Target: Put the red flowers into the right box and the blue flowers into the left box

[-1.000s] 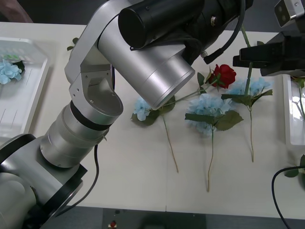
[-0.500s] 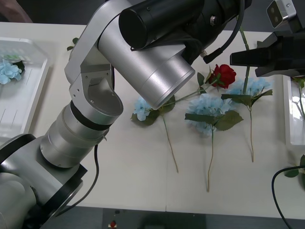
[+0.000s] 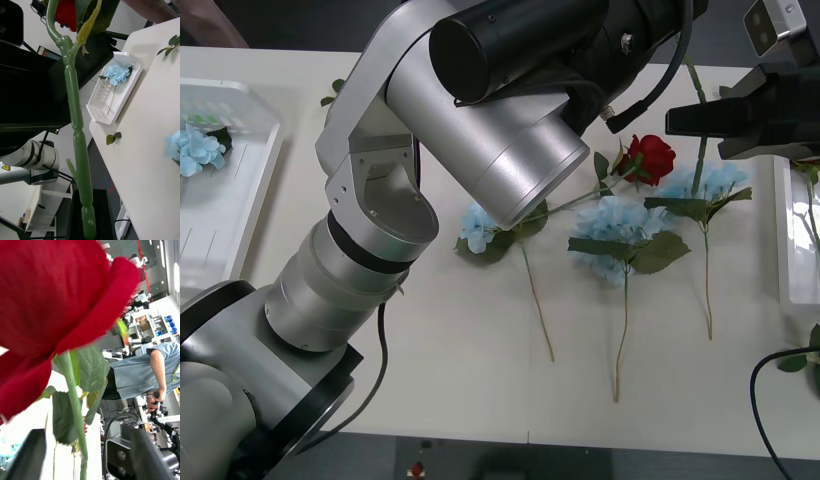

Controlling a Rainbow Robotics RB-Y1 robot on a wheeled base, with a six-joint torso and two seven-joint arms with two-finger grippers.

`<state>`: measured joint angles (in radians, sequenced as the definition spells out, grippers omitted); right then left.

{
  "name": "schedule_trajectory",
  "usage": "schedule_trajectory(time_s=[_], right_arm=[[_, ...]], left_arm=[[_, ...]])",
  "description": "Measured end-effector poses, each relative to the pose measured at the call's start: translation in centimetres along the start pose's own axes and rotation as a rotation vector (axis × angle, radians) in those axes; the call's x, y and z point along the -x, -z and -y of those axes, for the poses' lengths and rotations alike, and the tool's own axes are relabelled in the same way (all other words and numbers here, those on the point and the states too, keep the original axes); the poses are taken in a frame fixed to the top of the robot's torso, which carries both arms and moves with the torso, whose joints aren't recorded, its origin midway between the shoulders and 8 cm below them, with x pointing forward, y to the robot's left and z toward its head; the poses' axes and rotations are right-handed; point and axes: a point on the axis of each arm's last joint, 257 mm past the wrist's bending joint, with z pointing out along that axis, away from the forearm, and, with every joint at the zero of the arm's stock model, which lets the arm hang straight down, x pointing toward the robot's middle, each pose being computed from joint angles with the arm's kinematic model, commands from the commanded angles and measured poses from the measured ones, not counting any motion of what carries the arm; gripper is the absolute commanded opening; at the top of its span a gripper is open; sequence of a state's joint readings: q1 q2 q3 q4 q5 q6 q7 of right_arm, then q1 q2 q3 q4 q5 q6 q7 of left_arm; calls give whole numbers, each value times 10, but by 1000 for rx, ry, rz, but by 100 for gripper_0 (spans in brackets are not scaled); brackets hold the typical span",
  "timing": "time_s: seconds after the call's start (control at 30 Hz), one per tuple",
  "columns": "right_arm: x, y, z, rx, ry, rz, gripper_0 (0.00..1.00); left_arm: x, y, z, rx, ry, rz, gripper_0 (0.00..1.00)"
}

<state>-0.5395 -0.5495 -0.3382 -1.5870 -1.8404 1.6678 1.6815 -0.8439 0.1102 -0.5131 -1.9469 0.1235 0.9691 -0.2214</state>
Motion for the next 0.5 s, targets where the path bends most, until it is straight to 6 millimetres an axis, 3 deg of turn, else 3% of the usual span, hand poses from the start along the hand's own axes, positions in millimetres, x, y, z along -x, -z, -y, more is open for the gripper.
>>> schedule_trajectory(time_s=[0.27,0.5], right_arm=[[7,30,15,-97,12,34,0],[2,93,61,-348,-61,69,0]], left_arm=[[0,0,0,0,0,0,100],[2,0,-1,2,-4,4,100]])
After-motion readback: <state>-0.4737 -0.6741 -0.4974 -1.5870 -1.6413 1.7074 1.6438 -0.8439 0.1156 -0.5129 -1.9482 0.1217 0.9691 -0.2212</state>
